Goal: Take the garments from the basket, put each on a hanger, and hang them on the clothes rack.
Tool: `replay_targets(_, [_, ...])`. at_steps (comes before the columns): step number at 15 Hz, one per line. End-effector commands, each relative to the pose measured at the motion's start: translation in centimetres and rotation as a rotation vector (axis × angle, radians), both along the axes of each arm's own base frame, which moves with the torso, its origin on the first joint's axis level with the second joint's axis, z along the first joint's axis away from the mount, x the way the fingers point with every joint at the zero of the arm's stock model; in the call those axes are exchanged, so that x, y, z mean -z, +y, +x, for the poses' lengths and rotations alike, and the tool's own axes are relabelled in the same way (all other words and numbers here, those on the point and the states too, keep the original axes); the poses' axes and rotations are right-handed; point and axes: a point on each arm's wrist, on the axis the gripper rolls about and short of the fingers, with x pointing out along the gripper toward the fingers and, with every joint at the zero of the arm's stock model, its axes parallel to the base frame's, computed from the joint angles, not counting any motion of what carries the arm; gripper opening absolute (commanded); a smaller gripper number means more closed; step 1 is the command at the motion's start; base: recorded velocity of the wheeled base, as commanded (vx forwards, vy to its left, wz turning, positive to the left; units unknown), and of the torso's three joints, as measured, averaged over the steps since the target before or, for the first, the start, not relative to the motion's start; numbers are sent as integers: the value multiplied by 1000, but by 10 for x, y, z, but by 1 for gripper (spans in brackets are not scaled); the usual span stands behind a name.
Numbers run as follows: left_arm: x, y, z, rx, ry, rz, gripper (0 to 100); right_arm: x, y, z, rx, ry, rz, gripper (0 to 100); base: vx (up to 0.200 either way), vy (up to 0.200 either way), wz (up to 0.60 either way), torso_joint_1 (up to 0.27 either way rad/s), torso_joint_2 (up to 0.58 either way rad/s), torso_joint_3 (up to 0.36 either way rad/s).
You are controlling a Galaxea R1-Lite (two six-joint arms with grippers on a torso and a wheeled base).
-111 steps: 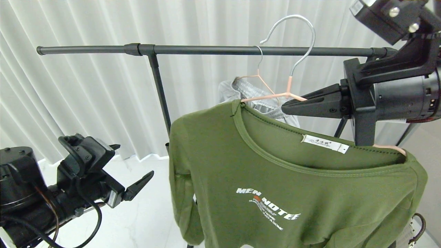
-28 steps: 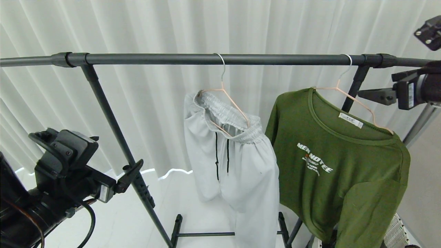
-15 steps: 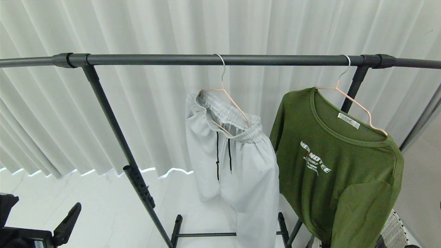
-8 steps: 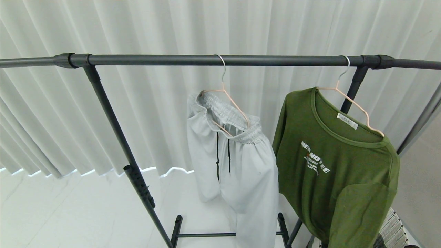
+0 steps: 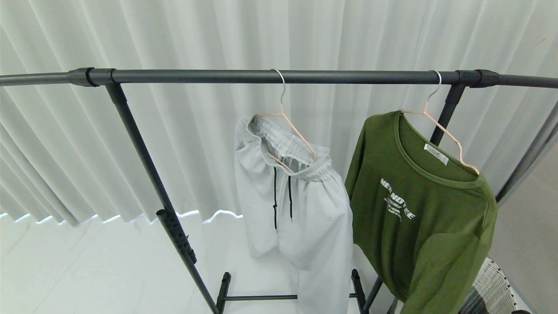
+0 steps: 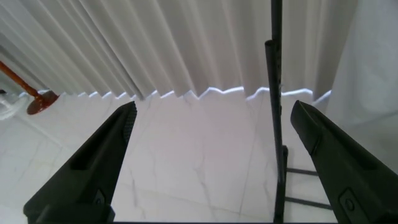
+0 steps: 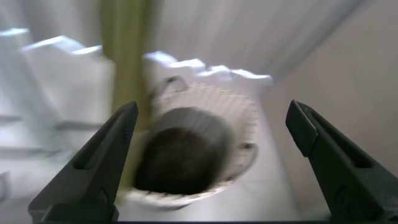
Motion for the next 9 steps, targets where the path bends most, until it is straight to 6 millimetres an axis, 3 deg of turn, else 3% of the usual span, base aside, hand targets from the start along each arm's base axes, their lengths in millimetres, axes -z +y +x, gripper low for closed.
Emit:
replay_targets(1, [1, 0, -1, -5, -21, -25, 100, 6, -1, 2, 37, -29, 52, 100, 0, 0, 0, 0, 0, 0])
replay_targets(4, [1, -1, -1, 38, -31, -70, 100, 7, -2, 4, 59, -79, 146, 100, 0, 0, 0, 0, 0, 0])
replay_targets(7, [2, -7, 0, 330, -28, -171, 100, 7, -2, 4, 39, -73, 144, 100, 0, 0, 0, 0, 0, 0])
replay_targets(9, [8, -8, -1, 373, 31, -197, 100, 7, -3, 4, -37, -69, 148, 100, 0, 0, 0, 0, 0, 0])
